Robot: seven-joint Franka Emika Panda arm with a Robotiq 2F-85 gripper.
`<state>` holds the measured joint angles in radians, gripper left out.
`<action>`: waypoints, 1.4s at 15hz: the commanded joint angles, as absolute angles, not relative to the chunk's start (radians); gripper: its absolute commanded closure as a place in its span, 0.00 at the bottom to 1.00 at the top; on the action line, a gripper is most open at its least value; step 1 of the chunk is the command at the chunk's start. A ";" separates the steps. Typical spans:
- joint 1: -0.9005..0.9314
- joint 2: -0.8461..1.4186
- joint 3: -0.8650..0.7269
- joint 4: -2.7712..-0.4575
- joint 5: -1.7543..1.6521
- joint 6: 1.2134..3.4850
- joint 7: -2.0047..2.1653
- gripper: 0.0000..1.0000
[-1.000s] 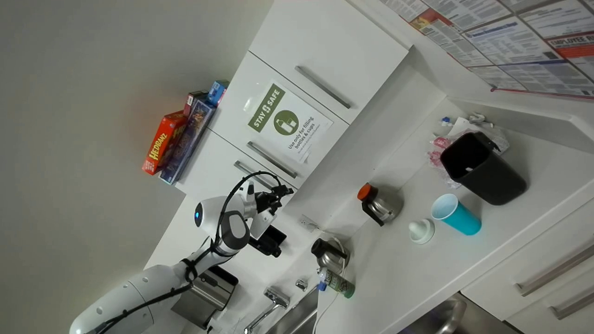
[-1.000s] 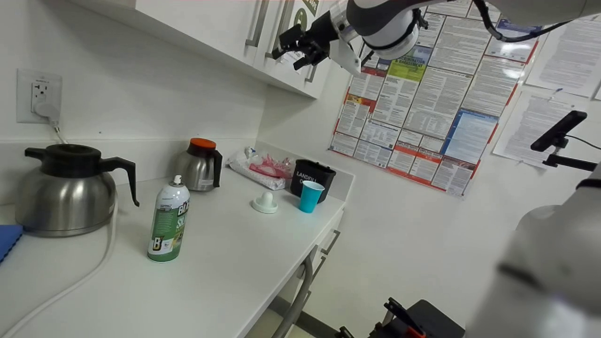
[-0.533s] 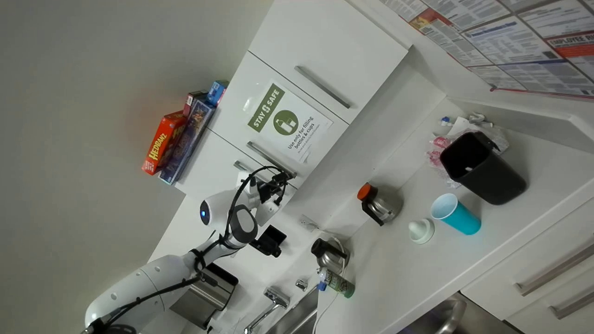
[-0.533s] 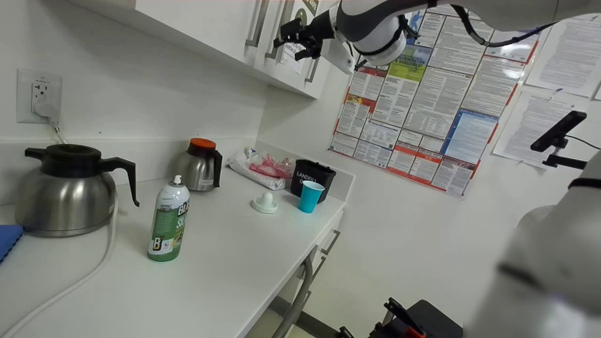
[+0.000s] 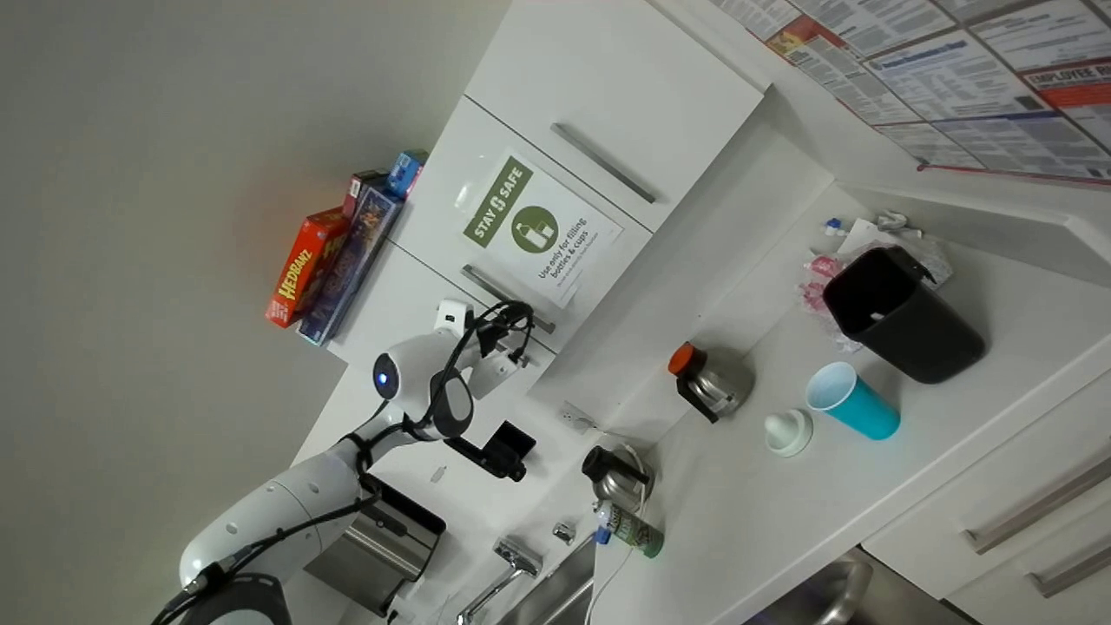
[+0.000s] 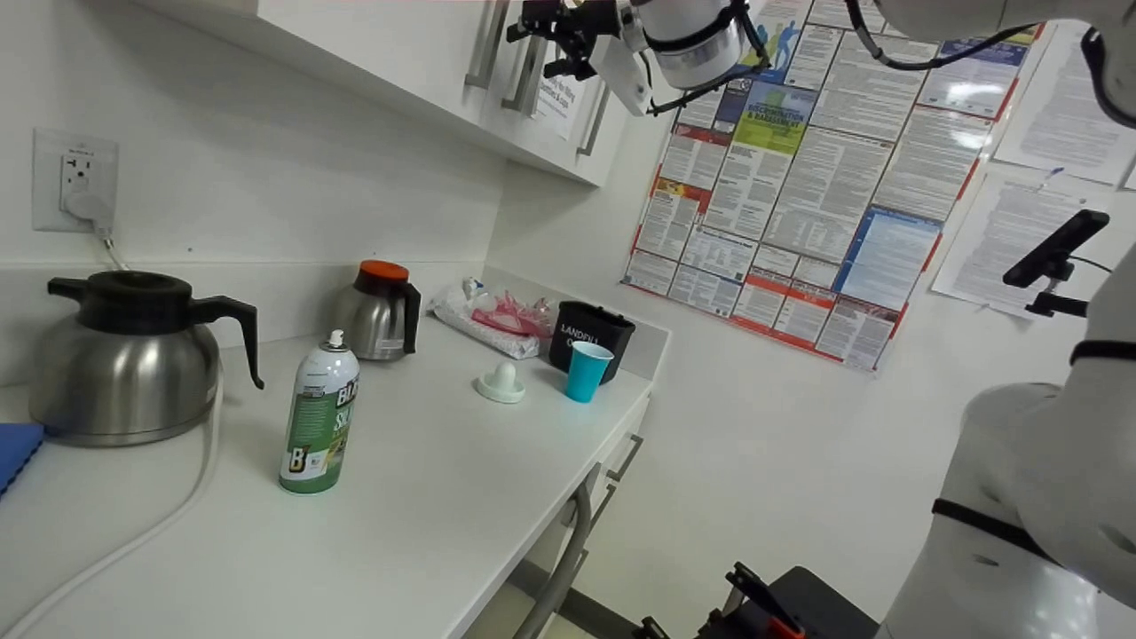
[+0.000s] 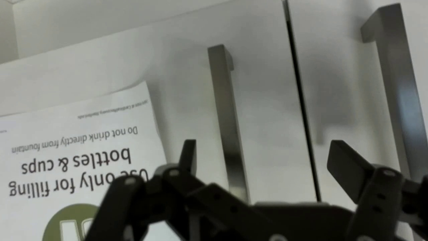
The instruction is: Open the middle cupboard door
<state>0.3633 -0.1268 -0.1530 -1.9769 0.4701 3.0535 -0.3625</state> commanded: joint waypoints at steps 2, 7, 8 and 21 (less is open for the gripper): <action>0.418 -0.088 -0.212 -1.882 0.625 3.055 -0.516 0.26; 0.428 -0.080 -0.232 -1.846 0.733 3.044 -0.623 0.65; 0.426 -0.079 -0.232 -1.843 0.748 3.043 -0.638 0.71; 0.358 -0.216 -0.311 -1.883 0.689 2.734 -0.663 0.95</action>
<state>0.3976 -0.1525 -0.2585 -1.8708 0.6902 2.8479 -0.6472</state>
